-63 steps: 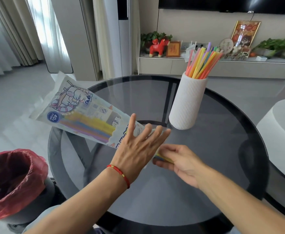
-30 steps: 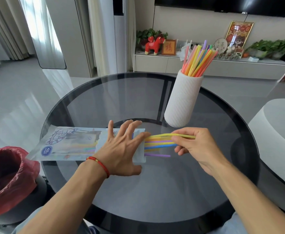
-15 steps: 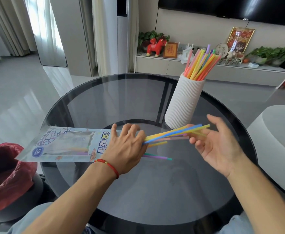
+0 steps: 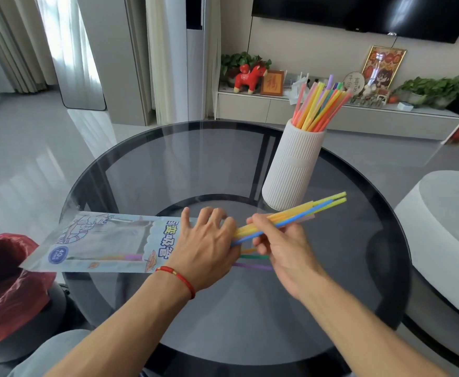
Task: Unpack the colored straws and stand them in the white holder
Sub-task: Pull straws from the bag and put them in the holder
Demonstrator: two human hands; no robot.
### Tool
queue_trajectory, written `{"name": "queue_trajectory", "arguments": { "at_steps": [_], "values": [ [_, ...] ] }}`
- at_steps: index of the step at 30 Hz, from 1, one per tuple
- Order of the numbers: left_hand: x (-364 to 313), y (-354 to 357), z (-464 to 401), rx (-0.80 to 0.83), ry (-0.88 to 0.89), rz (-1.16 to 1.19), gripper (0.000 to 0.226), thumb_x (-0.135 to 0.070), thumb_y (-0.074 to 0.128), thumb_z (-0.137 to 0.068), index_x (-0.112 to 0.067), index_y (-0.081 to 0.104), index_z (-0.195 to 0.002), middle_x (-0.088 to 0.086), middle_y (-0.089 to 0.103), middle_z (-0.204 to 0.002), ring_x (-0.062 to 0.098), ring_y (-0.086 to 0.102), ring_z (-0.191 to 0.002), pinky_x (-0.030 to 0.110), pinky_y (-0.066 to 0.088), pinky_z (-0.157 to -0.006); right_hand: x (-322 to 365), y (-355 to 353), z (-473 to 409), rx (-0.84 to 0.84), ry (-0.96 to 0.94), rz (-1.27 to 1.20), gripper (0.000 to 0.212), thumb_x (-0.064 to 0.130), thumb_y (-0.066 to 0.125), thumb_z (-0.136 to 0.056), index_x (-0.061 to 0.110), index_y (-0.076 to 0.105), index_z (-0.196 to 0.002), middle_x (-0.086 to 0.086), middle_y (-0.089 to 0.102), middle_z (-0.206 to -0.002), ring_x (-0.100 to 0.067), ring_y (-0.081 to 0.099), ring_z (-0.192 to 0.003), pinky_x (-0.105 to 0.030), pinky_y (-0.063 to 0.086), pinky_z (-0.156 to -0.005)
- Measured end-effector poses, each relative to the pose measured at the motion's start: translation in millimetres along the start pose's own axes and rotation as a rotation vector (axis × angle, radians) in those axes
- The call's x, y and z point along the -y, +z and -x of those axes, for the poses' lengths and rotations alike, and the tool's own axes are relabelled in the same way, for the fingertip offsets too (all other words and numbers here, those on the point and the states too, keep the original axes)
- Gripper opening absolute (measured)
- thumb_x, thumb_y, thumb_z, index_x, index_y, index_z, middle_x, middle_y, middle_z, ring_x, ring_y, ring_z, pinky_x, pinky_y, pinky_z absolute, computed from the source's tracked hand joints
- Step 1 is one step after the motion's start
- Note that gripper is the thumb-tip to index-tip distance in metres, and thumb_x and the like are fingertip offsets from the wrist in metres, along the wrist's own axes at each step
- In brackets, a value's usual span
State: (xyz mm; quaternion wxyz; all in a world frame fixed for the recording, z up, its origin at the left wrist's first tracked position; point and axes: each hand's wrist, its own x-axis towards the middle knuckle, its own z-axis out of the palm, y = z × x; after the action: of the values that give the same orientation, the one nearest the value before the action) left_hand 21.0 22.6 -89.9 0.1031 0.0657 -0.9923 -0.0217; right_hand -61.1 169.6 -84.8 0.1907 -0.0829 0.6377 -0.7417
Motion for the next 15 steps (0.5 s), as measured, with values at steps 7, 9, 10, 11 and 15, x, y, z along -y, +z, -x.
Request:
{"name": "queue_trajectory", "arguments": {
  "at_steps": [7, 9, 10, 11, 15],
  "values": [
    [11, 11, -1, 0.032, -0.039, 0.105, 0.027, -0.052, 0.038, -0.097, -0.035, 0.049, -0.115, -0.002, 0.049, -0.126, 0.025, 0.043, -0.12, 0.058, 0.03, -0.108, 51, -62, -12, -0.203, -0.277, 0.164, 0.021, 0.01, 0.063, -0.101, 0.007, 0.07, -0.081, 0.0, 0.061, -0.051, -0.012, 0.05, -0.042, -0.021, 0.039, -0.039],
    [9, 12, -2, 0.039, -0.043, 0.12, 0.022, -0.049, 0.038, -0.099, -0.036, 0.051, -0.111, -0.002, 0.048, -0.126, 0.025, 0.043, -0.119, 0.059, 0.029, -0.109, 65, -75, -9, -0.247, -0.342, 0.283, 0.021, 0.015, 0.063, -0.102, 0.008, 0.071, -0.084, -0.004, 0.063, -0.05, -0.014, 0.051, -0.039, -0.021, 0.043, -0.04],
    [8, 12, -2, 0.039, -0.042, 0.134, 0.02, -0.047, 0.039, -0.099, -0.035, 0.052, -0.108, -0.001, 0.048, -0.126, 0.025, 0.044, -0.119, 0.06, 0.029, -0.11, 75, -79, -8, -0.254, -0.375, 0.351, 0.021, 0.017, 0.063, -0.102, 0.009, 0.072, -0.085, -0.005, 0.065, -0.051, -0.014, 0.052, -0.039, -0.022, 0.046, -0.042],
    [8, 13, -2, 0.042, -0.037, 0.148, 0.019, -0.046, 0.039, -0.099, -0.034, 0.052, -0.107, -0.001, 0.048, -0.125, 0.025, 0.044, -0.118, 0.061, 0.028, -0.11, 85, -82, -8, -0.255, -0.407, 0.417, 0.02, 0.019, 0.064, -0.101, 0.011, 0.073, -0.086, -0.005, 0.066, -0.052, -0.014, 0.053, -0.039, -0.022, 0.048, -0.043],
    [5, 13, -1, 0.042, -0.002, 0.19, 0.018, -0.044, 0.04, -0.1, -0.034, 0.054, -0.105, -0.001, 0.049, -0.124, 0.024, 0.045, -0.119, 0.062, 0.025, -0.112, 126, -76, -16, -0.25, -0.534, 0.763, 0.021, 0.027, 0.066, -0.096, 0.016, 0.074, -0.08, -0.004, 0.068, -0.051, -0.008, 0.056, -0.038, -0.028, 0.052, -0.047]
  ]
}}
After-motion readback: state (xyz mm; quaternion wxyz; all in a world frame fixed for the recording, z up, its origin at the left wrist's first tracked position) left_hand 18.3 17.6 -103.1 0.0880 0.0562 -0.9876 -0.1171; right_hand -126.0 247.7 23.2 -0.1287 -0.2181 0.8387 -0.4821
